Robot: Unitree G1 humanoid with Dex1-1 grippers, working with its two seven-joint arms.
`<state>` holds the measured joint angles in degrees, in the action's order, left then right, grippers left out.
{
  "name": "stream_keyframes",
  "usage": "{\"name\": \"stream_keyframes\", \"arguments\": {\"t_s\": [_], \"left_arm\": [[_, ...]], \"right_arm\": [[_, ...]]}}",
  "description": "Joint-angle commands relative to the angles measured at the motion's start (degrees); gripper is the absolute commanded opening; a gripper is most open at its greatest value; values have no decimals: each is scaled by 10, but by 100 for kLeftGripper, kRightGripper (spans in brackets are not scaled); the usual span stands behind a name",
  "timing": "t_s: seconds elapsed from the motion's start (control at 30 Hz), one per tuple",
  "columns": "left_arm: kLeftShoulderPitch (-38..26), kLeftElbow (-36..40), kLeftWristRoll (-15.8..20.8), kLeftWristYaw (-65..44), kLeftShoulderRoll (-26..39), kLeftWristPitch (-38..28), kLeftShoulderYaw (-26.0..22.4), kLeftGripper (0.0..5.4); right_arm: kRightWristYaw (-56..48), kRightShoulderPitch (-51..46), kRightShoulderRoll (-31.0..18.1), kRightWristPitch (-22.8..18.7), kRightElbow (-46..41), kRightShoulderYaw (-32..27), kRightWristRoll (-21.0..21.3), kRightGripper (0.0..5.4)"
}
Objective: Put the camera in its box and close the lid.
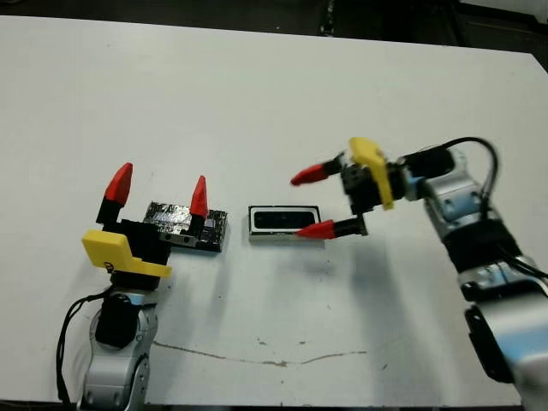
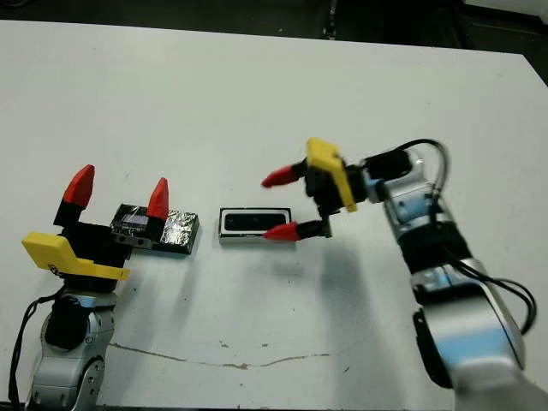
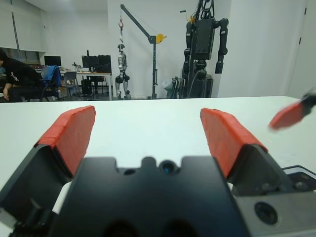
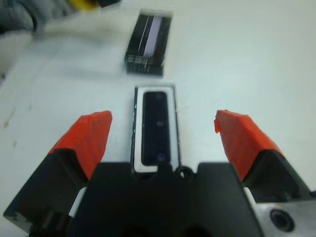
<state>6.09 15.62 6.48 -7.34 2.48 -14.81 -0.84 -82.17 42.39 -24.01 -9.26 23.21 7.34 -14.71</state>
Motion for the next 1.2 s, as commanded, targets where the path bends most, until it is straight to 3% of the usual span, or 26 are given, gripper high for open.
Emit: {"name": "stream_keyframes", "arguments": {"t_s": [0.03,0.13,0.23,0.37,0.57,0.8,1.0,1.1,1.2], "left_arm": [[-5,10,5,-13,22,12,-11,540],[-17,29,8,-27,53,32,-29,540],[-38,41,9,-47,93,50,-50,540],[-73,40,30,-115,181,82,-77,540],[-143,-1,94,-279,327,145,-96,540],[-275,-111,151,-497,452,246,-53,540],[-401,-263,174,-712,463,298,27,540],[-433,-338,174,-782,433,275,44,540],[-442,-360,171,-812,419,275,54,540]], "right_arm": [[62,-78,-28,-77,-95,-68,-59,538],[174,-181,-18,-127,-212,-137,-99,538],[284,-285,15,-140,-311,-197,-131,538],[376,-383,68,-85,-355,-232,-136,507],[475,-462,137,-29,-373,-243,-136,419],[501,-489,162,12,-354,-236,-146,305],[528,-490,165,14,-351,-227,-139,219],[535,-484,166,27,-345,-220,-131,171],[547,-479,166,28,-348,-213,-127,125]]}}
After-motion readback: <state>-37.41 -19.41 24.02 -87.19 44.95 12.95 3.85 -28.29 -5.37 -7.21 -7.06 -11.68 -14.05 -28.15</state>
